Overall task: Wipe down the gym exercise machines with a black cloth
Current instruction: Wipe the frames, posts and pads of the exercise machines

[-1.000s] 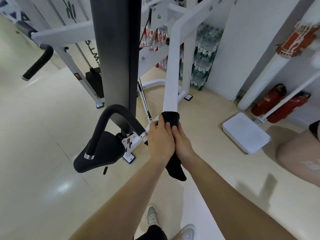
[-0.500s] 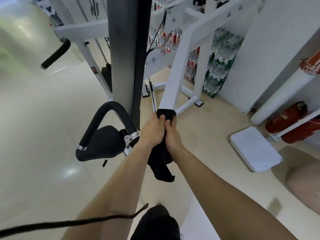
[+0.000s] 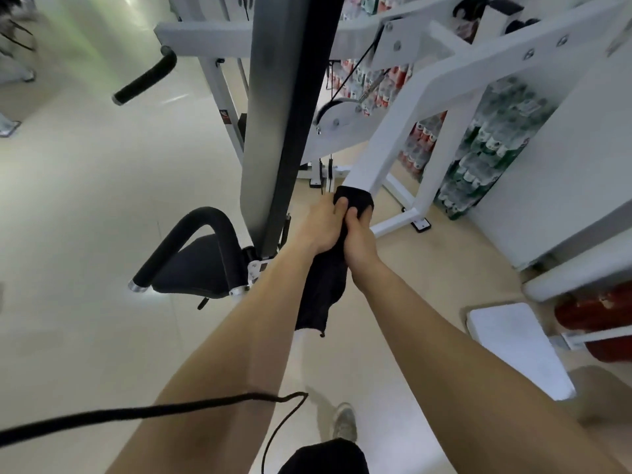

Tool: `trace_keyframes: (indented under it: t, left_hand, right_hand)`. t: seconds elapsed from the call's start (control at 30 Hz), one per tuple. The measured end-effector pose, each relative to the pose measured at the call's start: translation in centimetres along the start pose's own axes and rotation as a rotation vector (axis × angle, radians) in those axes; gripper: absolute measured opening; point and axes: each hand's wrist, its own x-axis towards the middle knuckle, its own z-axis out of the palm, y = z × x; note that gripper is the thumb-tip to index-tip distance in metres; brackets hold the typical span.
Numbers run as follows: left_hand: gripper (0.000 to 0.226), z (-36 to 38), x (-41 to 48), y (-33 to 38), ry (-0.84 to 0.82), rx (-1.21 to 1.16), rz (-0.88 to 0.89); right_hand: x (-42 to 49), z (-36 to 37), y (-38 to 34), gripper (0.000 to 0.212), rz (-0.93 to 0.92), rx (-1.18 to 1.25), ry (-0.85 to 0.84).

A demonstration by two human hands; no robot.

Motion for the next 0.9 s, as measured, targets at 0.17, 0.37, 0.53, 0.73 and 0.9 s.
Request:
trace_keyframes:
  t: [0.17, 0.37, 0.53, 0.73, 0.9]
  left_hand:
    - [0.038, -0.9, -3.4, -2.6, -0.025, 0.000, -0.067]
    - [0.038, -0.7, -1.3, -0.9, -0.021, -0.053, -0.168]
    - [0.042, 0.6, 3.6, 1.8, -0.006, -0.017, -0.178]
    - [0.047, 2.6, 13.1, 6.1, -0.009, 0.044, -0.096]
    - [0.050, 3.9, 22.1, 10.0, -0.052, 0.129, -0.016]
  right_hand:
    - [-3.2, 1.0, 2.4, 0.065, 0.001, 0.006, -0.060]
    - [-1.3, 0.9, 2.0, 0.074, -0.025, -0.003, -0.079]
    - [3.5, 0.0, -0.3, 0.082, -0.003, 0.050, -0.024]
    - [12.4, -2.9, -4.7, 0.082, -0.015, 0.032, 0.056]
    - [20.5, -5.8, -8.4, 0.063, -0.013, 0.038, 0.097]
